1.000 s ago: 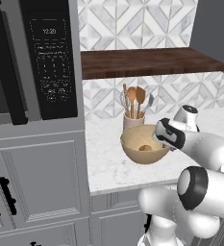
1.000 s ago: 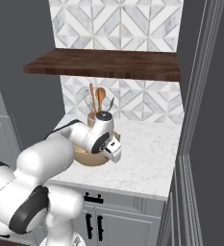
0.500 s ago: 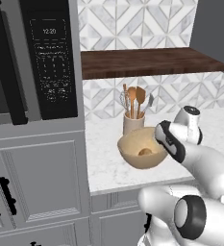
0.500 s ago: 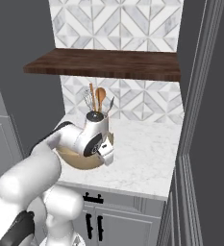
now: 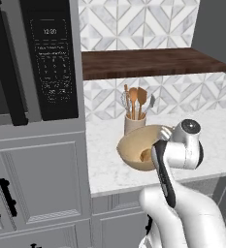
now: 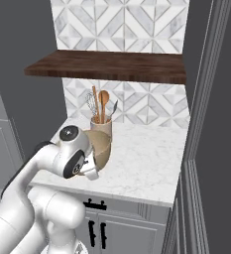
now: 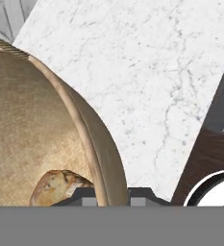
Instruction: Open the cabinet, pick up the bread from the cabinet and place it in the basket. Then move the basket to the dining counter.
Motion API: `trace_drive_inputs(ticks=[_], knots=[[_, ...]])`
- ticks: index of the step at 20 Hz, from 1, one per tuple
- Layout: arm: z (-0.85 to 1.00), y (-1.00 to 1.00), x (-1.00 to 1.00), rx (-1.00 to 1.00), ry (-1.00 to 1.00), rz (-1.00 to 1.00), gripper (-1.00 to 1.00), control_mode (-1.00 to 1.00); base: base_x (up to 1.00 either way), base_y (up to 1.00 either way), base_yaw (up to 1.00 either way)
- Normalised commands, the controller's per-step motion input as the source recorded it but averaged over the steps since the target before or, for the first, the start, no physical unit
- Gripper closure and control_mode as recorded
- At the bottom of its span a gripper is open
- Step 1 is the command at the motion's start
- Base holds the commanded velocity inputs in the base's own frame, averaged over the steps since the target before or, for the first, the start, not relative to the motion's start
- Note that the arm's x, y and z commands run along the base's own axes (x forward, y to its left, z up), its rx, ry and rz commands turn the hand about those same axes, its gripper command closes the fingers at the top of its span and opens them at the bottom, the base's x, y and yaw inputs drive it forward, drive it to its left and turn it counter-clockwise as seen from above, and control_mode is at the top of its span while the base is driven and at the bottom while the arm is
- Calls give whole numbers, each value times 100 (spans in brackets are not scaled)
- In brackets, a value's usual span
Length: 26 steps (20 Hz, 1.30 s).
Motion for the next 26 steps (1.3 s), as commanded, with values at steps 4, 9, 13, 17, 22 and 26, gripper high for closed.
trace_drive_inputs(ticks=[4,9,13,17,22,26], knots=[[80,0,-37,17,7,-22,100,-100,0,0,0],[100,-6,-43,24,0,-1,100,-100,0,0,0],[92,-5,-49,8,-3,-1,100,-100,0,0,0],[77,0,-51,-1,-2,-10,100,-100,0,0,0],[66,0,-50,0,-8,-8,100,-100,0,0,0],[30,0,-26,1,-23,0,100,-100,0,0,0]])
